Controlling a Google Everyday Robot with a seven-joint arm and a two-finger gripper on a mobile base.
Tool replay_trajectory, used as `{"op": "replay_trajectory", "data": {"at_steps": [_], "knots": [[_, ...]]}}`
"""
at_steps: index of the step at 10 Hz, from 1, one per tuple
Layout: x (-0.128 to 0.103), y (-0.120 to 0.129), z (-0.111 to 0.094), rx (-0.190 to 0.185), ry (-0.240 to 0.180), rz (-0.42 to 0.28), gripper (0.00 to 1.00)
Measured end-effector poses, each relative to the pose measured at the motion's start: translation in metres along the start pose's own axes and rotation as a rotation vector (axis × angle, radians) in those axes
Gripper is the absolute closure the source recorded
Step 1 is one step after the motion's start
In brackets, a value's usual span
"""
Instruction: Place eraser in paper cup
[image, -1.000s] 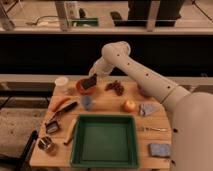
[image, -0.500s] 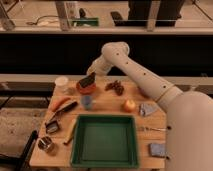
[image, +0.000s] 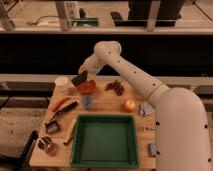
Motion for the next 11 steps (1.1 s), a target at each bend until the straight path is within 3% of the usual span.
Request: {"op": "replay_trajectory", "data": {"at_steps": [11], "knots": [[-0.028,-0.057,0.044,0.055,-0.087,-0.145,1.0]]}}
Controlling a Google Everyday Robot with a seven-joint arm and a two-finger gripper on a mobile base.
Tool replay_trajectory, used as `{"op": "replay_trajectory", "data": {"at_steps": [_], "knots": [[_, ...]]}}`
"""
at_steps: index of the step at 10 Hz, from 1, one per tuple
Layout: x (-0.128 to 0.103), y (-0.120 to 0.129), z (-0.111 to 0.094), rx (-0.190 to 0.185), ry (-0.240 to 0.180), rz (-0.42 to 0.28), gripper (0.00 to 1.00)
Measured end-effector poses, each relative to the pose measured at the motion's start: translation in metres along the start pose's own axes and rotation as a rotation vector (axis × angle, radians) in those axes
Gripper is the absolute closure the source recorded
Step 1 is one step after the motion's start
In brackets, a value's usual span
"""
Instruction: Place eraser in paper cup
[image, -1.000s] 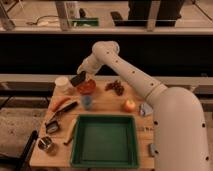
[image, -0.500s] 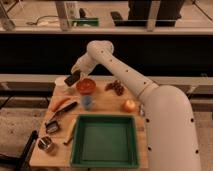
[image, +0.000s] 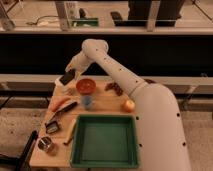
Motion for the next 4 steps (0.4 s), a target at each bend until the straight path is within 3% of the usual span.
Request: {"op": "replay_trajectory", "data": {"at_steps": [4], "knots": [[-0.007,-0.009,0.022,0.011,-0.034,-0.019,1.0]]}}
